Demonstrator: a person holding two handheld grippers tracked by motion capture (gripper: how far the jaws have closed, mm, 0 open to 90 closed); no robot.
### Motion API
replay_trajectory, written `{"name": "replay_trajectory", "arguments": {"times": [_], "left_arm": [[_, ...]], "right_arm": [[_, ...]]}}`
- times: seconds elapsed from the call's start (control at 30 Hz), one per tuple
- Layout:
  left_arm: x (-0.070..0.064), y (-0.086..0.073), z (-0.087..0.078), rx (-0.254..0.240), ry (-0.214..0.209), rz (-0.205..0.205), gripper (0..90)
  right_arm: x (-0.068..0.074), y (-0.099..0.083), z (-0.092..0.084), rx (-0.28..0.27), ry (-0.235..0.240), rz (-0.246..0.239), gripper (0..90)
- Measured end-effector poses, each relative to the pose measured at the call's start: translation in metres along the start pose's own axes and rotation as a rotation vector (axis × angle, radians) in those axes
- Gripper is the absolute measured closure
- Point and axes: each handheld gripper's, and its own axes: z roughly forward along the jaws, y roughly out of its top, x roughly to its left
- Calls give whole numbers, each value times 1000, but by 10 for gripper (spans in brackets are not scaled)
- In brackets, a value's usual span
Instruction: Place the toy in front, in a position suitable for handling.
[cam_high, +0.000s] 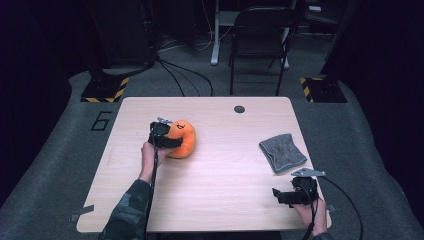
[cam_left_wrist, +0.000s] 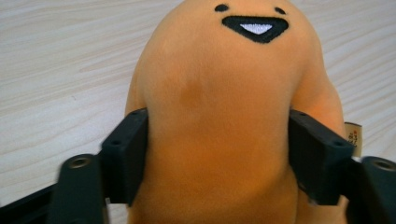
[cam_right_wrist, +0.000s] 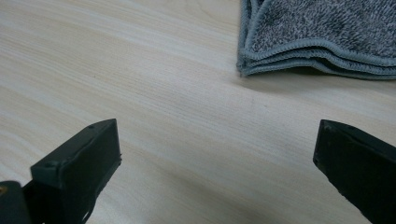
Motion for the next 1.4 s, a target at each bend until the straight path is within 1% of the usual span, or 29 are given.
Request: {"name": "replay_trajectory", "arguments": {"times": [0.03,0.07,0.1,0.13,0.17,0.2,0.3,0.33,0.4,0.47,0.53,0.63,0.67,0.7,0.73,0.87,0.93,0.97,1.0,1.07,1.1,1.13,1.17,1.2,1.23,1.27,1.3,1.33,1.4], "left_arm": [[0,-1,0,-3,3,1,392],[1,-2,-1,1,1,9,426],[1,-3,-1,-5,-1,5,452],[2,-4,-2,-6,1,8,476],[1,-5,-2,-16,0,5,498],[1,-5,-2,-16,2,19,523],[0,-6,-3,-45,9,29,575],[0,-7,-4,-42,4,30,589],[2,-7,-6,-58,-7,25,611],[3,-8,-8,-68,-19,19,625],[3,-8,-10,-80,-27,28,633],[3,-7,-12,-104,-41,17,642],[4,-7,-14,-97,-44,36,643],[2,-7,-15,-109,-44,24,644],[2,-7,-16,-116,-45,29,644],[4,-5,-25,-144,-47,39,644],[5,-3,-32,-153,-69,35,644],[6,-2,-36,-158,-78,39,644],[6,0,-40,-161,-88,52,643],[5,4,-47,-160,-94,87,643],[5,6,-50,-164,-99,102,643],[4,8,-53,-165,-108,107,643],[4,10,-56,-160,-128,121,642],[3,12,-58,-162,-139,125,642],[2,13,-59,-165,-147,131,642],[1,15,-61,-167,-156,143,642],[-1,16,-62,-172,-156,152,642],[-3,17,-64,-173,-166,160,642],[-6,18,-68,-160,-184,191,641]], "right_arm": [[1,0,0,0,1,6,5],[1,0,-1,2,0,1,7],[0,1,0,-2,1,-8,8],[1,0,-1,2,3,-1,9],[1,0,0,-3,4,-6,10],[2,0,0,0,1,-4,10],[0,0,0,-2,3,-15,10],[0,0,0,3,3,-2,10],[0,0,0,1,3,4,10],[0,0,0,3,2,14,10],[-1,0,0,3,1,0,11],[-2,0,0,-1,0,7,12],[-3,-1,0,-1,-2,-1,12],[-3,-1,0,-2,0,-2,12],[-3,-1,0,-3,1,-1,13],[-2,0,-1,-5,5,12,13],[-2,0,-1,-3,8,8,13],[-1,0,-2,-3,7,4,13],[0,0,-2,-6,10,9,13],[0,0,-2,-5,13,-6,14],[0,0,0,-3,14,-5,14],[0,1,0,3,14,-7,14],[-1,1,2,-2,12,0,14],[-2,1,2,2,17,-6,14],[-1,1,2,1,13,4,14],[-2,1,1,-1,18,-4,14],[-2,1,1,-1,16,-5,14],[-2,1,1,-1,16,-3,14],[-2,2,0,-4,16,-13,14]]}}
